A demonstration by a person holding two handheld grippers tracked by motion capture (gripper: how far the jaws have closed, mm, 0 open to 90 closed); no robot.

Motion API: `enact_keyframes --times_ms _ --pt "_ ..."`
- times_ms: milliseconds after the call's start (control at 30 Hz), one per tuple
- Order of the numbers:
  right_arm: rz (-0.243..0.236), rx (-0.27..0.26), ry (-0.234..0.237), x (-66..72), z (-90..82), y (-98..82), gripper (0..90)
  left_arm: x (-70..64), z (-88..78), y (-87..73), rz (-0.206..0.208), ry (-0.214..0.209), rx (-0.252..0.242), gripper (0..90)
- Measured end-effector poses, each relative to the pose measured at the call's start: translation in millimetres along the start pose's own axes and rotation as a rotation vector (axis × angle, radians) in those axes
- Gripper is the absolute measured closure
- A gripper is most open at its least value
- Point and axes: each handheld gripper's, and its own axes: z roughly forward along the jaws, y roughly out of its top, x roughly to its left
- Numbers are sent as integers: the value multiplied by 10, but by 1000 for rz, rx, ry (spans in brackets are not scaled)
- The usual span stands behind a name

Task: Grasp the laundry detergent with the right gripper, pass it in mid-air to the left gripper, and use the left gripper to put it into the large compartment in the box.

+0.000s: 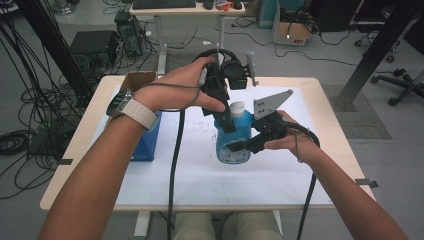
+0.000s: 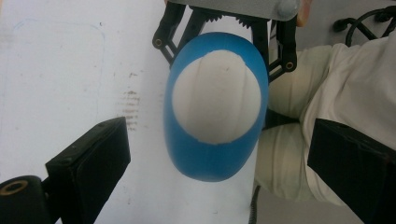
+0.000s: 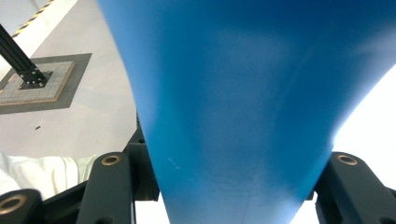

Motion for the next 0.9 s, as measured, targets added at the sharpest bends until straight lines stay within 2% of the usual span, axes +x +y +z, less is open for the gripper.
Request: enact_keyframes --times_ms 200,233,300,433,467,667,900 --pt "0 0 -3 0 0 0 433 5 8 5 3 0 -6 61" --pt "2 -1 -3 2 1 1 433 7 -11 19 8 -3 24 61" --pt "2 1 -2 3 4 2 433 6 17 14 7 -2 -5 61" --pt "1 2 2 4 5 6 433 8 32 29 10 1 0 61" --pt "-15 3 -20 -2 10 5 433 10 36 32 10 1 0 62" --pt "-11 5 3 18 8 17 433 34 87 42 15 -10 0 66" --pt "-9 9 2 32 1 19 433 62 149 44 16 -22 6 69"
